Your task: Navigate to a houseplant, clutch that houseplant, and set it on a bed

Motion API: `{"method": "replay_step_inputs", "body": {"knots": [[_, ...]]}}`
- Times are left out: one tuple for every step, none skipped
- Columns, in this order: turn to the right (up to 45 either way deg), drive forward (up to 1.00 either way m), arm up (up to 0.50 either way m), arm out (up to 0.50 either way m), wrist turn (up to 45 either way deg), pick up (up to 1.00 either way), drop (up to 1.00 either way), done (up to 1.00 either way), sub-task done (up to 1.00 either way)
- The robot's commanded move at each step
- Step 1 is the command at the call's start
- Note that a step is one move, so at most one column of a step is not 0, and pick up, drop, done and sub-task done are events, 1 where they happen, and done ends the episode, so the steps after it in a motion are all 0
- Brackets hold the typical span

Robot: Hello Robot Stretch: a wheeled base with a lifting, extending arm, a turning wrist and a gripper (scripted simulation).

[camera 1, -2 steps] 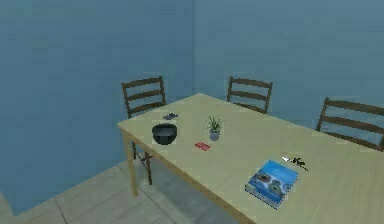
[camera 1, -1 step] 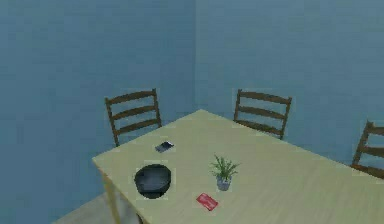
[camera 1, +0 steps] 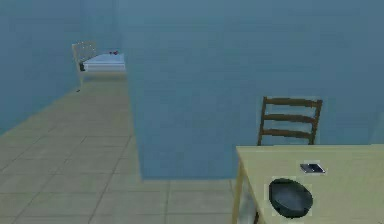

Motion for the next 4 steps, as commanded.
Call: {"method": "replay_step_inputs", "body": {"knots": [[-30.0,0.0,0.0,0.0,0.0,0.0,0.0,0.0,0.0],[0.0,0.0,0.5,0.0,0.0,0.0,0.0,0.0,0.0],[0.0,0.0,0.32,0.0,0.0,0.0,0.0,0.0,0.0],[0.0,0.0,0.0,0.38,0.0,0.0,0.0,0.0,0.0]]}}
